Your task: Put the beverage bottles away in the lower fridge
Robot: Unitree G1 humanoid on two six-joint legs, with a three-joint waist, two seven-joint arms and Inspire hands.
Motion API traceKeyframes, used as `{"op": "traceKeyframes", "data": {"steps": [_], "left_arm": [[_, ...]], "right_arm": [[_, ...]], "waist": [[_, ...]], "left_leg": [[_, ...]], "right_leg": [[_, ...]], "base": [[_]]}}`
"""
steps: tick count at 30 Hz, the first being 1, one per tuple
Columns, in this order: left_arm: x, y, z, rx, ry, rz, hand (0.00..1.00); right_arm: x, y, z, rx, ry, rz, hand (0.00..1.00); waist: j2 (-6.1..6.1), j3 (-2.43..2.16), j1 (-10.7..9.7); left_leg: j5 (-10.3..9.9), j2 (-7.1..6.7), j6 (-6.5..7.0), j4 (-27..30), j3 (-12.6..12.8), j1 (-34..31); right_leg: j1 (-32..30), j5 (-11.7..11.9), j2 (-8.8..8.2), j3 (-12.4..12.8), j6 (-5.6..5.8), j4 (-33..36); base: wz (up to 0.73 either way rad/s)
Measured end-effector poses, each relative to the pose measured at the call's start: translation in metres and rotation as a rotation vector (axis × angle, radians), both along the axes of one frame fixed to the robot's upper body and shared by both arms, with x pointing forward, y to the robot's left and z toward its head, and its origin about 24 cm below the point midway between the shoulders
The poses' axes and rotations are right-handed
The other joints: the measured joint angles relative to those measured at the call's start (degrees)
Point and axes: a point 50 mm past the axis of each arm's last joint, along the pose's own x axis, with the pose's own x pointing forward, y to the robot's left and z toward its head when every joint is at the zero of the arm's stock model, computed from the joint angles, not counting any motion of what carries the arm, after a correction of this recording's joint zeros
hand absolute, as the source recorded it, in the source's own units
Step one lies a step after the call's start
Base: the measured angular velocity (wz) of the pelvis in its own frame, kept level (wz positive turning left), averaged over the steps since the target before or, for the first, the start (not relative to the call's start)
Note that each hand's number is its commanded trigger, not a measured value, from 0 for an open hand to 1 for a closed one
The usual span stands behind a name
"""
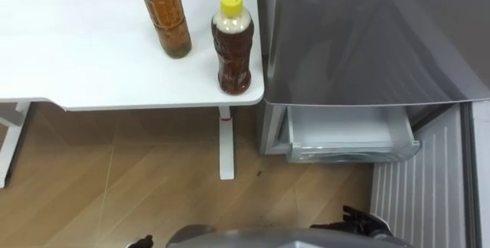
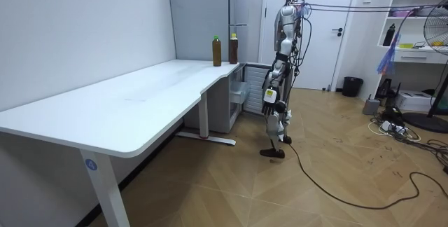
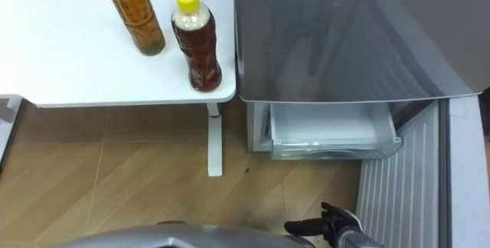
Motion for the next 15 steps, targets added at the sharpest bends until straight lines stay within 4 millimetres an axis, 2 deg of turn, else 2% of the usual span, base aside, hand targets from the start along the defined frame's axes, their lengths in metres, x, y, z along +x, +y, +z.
{"op": "traceKeyframes", "data": {"steps": [8,15], "left_arm": [[-0.004,0.001,-0.001,0.013,-0.004,0.074,0.00],[-0.013,0.009,0.001,0.050,-0.053,0.326,0.00]], "right_arm": [[-0.004,-0.001,-0.001,-0.001,0.021,-0.027,0.00],[-0.006,-0.003,-0.001,-0.006,0.028,-0.067,0.00]], "waist": [[0.46,-0.31,-0.1],[0.75,-0.33,-0.1]], "left_leg": [[0.0,0.00,0.01,0.1,-0.1,0.9],[-0.1,-0.03,0.11,0.2,-0.1,1.0]], "right_leg": [[0.8,0.0,-0.01,0.0,0.00,0.0],[1.1,0.0,-0.06,0.1,0.05,0.1]], "base": [[0.00],[0.00]]}}
